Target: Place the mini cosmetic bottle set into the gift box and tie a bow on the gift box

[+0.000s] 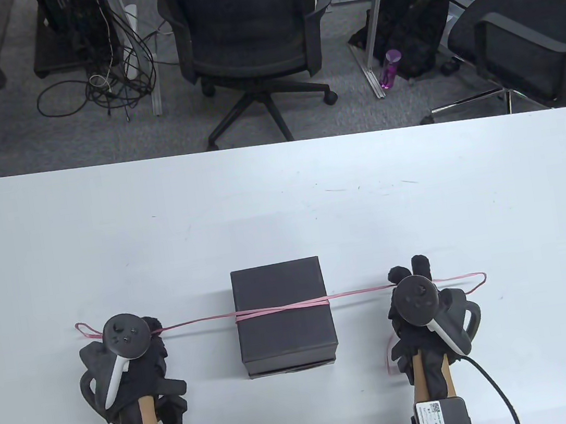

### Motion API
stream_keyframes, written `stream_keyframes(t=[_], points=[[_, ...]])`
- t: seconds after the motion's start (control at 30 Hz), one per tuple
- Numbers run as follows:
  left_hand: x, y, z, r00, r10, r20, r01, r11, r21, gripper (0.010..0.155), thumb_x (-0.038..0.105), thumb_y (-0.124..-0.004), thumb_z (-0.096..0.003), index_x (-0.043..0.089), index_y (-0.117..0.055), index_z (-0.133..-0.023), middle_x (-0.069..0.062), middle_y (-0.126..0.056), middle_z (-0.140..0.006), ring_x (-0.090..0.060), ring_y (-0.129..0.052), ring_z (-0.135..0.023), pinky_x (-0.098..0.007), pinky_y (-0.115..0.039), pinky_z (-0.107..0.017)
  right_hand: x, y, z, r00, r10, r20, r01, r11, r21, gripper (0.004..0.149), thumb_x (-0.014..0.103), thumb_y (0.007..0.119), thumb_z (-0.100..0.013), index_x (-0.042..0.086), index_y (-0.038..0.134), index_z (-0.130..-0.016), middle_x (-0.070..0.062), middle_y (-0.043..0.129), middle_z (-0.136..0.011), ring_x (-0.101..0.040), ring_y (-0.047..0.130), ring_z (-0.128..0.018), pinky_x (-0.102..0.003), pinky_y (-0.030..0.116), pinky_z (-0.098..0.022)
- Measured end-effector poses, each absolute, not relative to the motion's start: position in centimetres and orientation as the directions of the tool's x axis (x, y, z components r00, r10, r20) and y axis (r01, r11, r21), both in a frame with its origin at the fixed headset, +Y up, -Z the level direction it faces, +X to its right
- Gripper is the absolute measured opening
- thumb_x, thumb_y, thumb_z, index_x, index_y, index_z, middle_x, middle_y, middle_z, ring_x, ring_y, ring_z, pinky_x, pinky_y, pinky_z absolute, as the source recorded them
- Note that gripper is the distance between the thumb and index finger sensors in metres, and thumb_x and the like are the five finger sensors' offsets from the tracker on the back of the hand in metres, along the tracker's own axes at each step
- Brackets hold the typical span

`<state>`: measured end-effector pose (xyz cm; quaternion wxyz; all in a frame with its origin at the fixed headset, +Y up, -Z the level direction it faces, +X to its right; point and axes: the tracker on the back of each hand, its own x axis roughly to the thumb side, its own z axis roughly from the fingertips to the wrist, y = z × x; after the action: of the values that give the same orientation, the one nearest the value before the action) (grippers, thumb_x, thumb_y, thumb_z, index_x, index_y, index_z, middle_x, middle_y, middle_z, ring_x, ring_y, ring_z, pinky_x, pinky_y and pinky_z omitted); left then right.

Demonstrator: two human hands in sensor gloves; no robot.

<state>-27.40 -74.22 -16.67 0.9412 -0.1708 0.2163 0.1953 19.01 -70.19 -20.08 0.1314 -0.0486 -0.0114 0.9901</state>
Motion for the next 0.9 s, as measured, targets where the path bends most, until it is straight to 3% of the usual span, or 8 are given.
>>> stream_keyframes(t=[0.1, 0.2, 0.3, 0.43, 0.57, 0.67, 0.77, 0.9], points=[[-27.5, -73.2, -16.5, 0.825, 0.247, -0.508, -0.428, 0.86, -0.277, 0.062, 0.031, -0.081, -0.0574, 0.028, -0.058, -0.115, -0.027, -0.049, -0.118, -0.039, -0.081, -0.091, -0.047, -0.079, -0.063, 19.0, -68.8, -19.5, -0.959, 0.26, -0.118, -0.246, -0.962, -0.116, 0.054, 0.018, 0.081, -0.054, 0.004, 0.07, -0.104, -0.038, 0.065, -0.102, -0.025, 0.092, -0.052, -0.034, 0.086, -0.034], [-27.4, -71.4, -16.1, 0.823, 0.265, -0.503, -0.42, 0.88, -0.223, 0.064, 0.032, -0.082, -0.0573, 0.027, -0.057, -0.116, -0.027, -0.053, -0.117, -0.033, -0.087, -0.08, -0.041, -0.081, -0.055, 18.4, -67.3, -18.9, -0.955, 0.289, -0.062, -0.276, -0.947, -0.163, 0.057, 0.021, 0.082, -0.054, 0.003, 0.067, -0.106, -0.04, 0.061, -0.103, -0.03, 0.09, -0.057, -0.037, 0.084, -0.038], [-27.1, -69.4, -15.5, 0.824, 0.313, -0.472, -0.428, 0.89, -0.157, 0.064, 0.032, -0.082, -0.0575, 0.026, -0.057, -0.116, -0.025, -0.057, -0.115, -0.029, -0.091, -0.074, -0.038, -0.083, -0.051, 17.4, -66.1, -18.5, -0.923, 0.383, 0.03, -0.382, -0.908, -0.17, 0.056, 0.021, 0.081, -0.055, -0.001, 0.069, -0.104, -0.041, 0.055, -0.106, -0.045, 0.081, -0.074, -0.054, 0.077, -0.05], [-26.8, -67.9, -14.9, 0.815, 0.441, -0.376, -0.503, 0.86, -0.082, 0.066, 0.034, -0.08, -0.0579, 0.024, -0.055, -0.117, -0.025, -0.055, -0.117, -0.035, -0.09, -0.085, -0.045, -0.083, -0.059, 16.2, -65.7, -18.5, -0.836, 0.523, 0.167, -0.538, -0.841, -0.055, 0.052, 0.019, 0.079, -0.055, -0.002, 0.071, -0.103, -0.042, 0.048, -0.11, -0.066, 0.055, -0.09, -0.079, 0.056, -0.057], [-25.2, -68.3, -15.2, 0.771, 0.635, -0.056, -0.637, 0.77, -0.028, 0.066, 0.033, -0.08, -0.057, 0.023, -0.054, -0.117, -0.022, -0.054, -0.119, -0.046, -0.075, -0.103, -0.061, -0.072, -0.071, 14.7, -67.4, -19.4, -0.72, 0.656, 0.226, -0.653, -0.751, 0.1, 0.053, 0.016, 0.076, -0.056, -0.005, 0.067, -0.105, -0.044, 0.045, -0.109, -0.068, 0.051, -0.091, -0.078, 0.056, -0.059], [-22.5, -69.4, -16.0, 0.678, 0.721, 0.141, -0.71, 0.692, -0.127, 0.072, 0.031, -0.079, -0.0567, 0.023, -0.044, -0.119, -0.018, -0.052, -0.12, -0.048, -0.066, -0.109, -0.067, -0.064, -0.074, 13.7, -69.1, -20.1, -0.671, 0.712, 0.206, -0.679, -0.702, 0.216, 0.057, 0.012, 0.073, -0.056, -0.01, 0.06, -0.107, -0.046, 0.041, -0.108, -0.07, 0.049, -0.09, -0.077, 0.055, -0.059], [-20.2, -70.8, -16.7, 0.662, 0.734, 0.152, -0.706, 0.679, -0.201, 0.075, 0.03, -0.079, -0.0569, 0.017, -0.039, -0.119, -0.014, -0.059, -0.117, -0.045, -0.071, -0.107, -0.07, -0.063, -0.073, 13.5, -70.6, -20.6, -0.661, 0.728, 0.181, -0.685, -0.684, 0.251, 0.057, 0.012, 0.073, -0.056, -0.011, 0.06, -0.106, -0.047, 0.043, -0.107, -0.069, 0.052, -0.088, -0.076, 0.056, -0.059], [-18.9, -71.2, -17.0, 0.741, 0.661, 0.122, -0.651, 0.751, -0.112, 0.073, 0.029, -0.077, -0.057, 0.012, -0.04, -0.117, 0.0, -0.073, -0.097, -0.028, -0.088, -0.079, -0.06, -0.074, -0.068, 13.8, -71.2, -20.6, -0.59, 0.791, 0.164, -0.757, -0.612, 0.226, 0.04, 0.012, 0.073, -0.055, -0.009, 0.075, -0.089, -0.044, 0.052, -0.105, -0.067, 0.061, -0.085, -0.073, 0.06, -0.057]])
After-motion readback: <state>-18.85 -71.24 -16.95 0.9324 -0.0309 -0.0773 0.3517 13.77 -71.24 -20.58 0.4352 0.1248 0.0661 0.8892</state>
